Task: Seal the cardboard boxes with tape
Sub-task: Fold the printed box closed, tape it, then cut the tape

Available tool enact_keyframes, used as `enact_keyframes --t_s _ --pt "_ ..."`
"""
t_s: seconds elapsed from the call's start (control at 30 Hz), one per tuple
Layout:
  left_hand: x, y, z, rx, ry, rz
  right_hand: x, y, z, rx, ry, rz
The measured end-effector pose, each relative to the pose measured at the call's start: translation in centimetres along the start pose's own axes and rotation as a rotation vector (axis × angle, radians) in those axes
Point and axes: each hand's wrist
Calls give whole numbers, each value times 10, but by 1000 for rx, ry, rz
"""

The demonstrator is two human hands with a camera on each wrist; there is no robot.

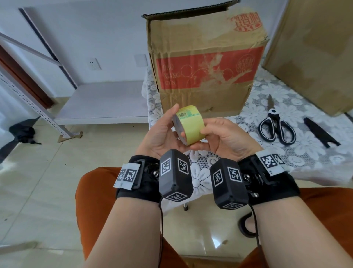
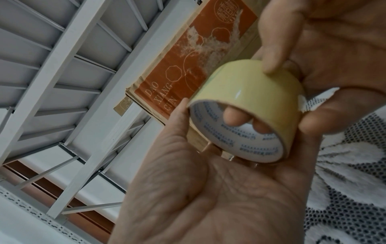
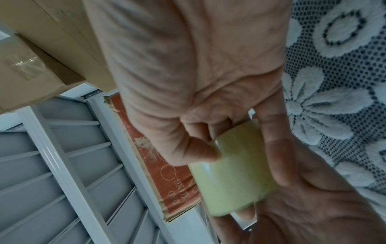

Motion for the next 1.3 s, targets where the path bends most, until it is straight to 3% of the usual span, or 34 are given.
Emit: enact_keyframes --t_s 0.17,0.4,0.53,0.77,0.97,1.1,1.3 --pt "-1 1 -4 38 7 -11 0 1 0 14 -7 72" --pt "-4 5 -8 59 68 39 5 3 -2 142 62 55" --pt "3 5 -6 124 28 -83 8 8 -2 210 56 56" --pt "-3 1 -2 47 -78 -174 7 4 -2 253 72 89" --pt "-3 0 -1 18 -190 -252 9 -4 -4 231 53 170" --pt "-3 0 -2 41 -158 -215 10 -5 -1 109 26 237" --pt "-4 0 -3 63 -114 -110 12 -2 -1 117 41 248"
Point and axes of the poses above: each hand's wrist, its own z-axis away from the middle knuckle, its own y-axis out of the back of the hand, x = y × z, and after that the axes turned 11 degrees about -z, right-handed
